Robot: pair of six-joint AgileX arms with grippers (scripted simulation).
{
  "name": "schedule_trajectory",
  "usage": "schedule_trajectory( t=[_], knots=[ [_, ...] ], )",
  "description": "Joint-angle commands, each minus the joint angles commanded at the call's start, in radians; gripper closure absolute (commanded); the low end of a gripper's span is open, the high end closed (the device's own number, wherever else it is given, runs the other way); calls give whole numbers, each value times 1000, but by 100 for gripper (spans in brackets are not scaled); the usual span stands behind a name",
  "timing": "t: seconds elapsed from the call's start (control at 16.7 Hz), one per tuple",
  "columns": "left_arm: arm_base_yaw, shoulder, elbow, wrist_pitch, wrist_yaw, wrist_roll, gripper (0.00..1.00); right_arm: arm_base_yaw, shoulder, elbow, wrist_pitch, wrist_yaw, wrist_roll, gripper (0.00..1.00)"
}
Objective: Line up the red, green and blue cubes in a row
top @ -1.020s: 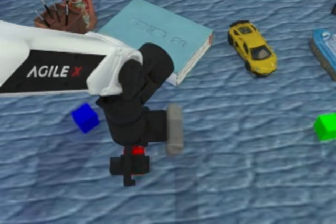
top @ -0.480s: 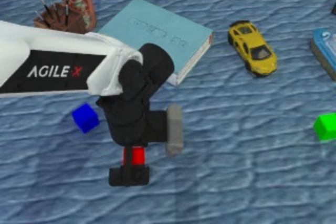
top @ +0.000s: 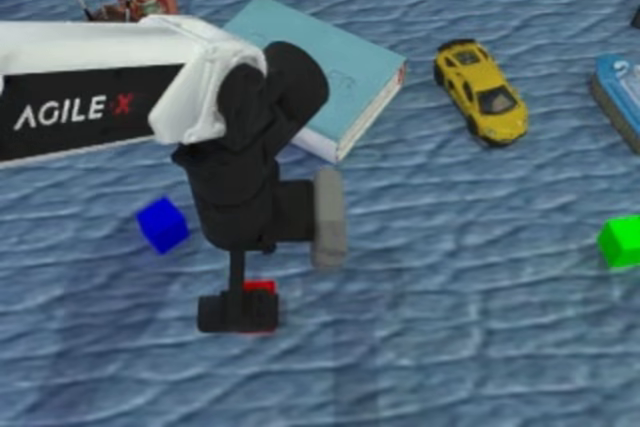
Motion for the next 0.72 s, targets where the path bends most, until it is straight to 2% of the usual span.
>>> schedule_trajectory(
  t=[0.24, 0.54, 0.72],
  knots=[
    [10, -47, 59, -98, 1, 1, 0, 0, 0, 0, 0, 0, 0, 0],
    [9, -54, 49, -90, 0, -3, 0, 1, 10, 9, -7, -1, -1, 0],
    [56, -145, -29, -31, -6, -43, 0, 10, 104, 97, -69, -4, -6, 0]
  ],
)
